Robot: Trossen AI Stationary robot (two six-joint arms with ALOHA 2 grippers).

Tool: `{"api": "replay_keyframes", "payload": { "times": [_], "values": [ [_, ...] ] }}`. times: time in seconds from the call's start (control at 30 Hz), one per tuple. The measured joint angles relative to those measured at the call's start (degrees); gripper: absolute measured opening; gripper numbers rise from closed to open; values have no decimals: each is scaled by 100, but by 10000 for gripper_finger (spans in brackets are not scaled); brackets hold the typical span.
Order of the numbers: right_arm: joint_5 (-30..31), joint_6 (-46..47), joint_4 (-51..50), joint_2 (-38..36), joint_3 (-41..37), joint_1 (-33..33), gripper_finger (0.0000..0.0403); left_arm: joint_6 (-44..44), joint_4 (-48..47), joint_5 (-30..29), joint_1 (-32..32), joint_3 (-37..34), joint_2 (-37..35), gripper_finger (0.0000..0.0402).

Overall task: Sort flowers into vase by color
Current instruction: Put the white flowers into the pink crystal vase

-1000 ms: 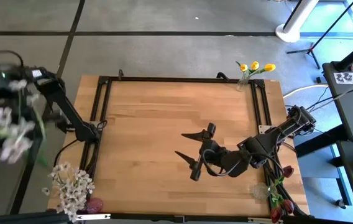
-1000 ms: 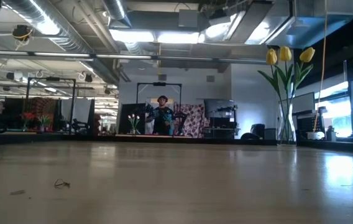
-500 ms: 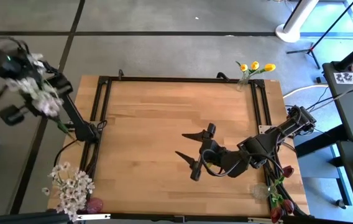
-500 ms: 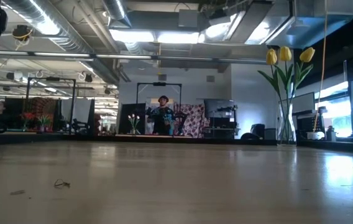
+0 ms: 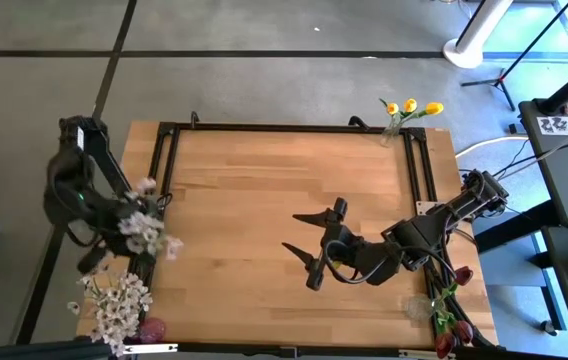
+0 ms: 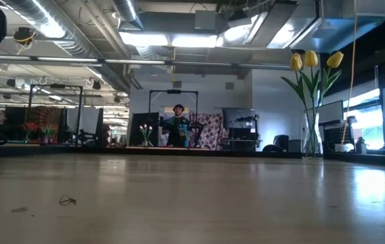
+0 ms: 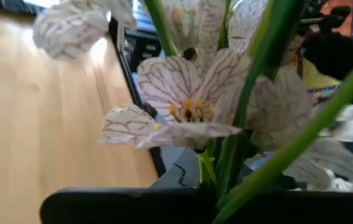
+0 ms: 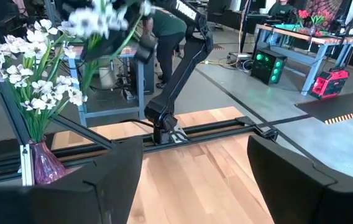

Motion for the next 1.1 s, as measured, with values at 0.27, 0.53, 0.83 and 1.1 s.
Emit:
{"api": "replay_keyframes", "payload": {
  "times": [0.27,0.53,0.83,1.1],
  "values": [
    [-247,-137,-25,0,0,7,289,-707,625,360,-4,-376,561,2],
    [-409,-137,-328,0,-1,7,289,-917,1035,141,-286,-366,1068,2],
    [-462,-137,-472,0,0,7,289,-855,1191,-446,-439,-366,1343,2],
    [-551,-135,-524,0,-1,7,289,-1089,1174,-384,-584,-366,1358,2]
  ]
}}
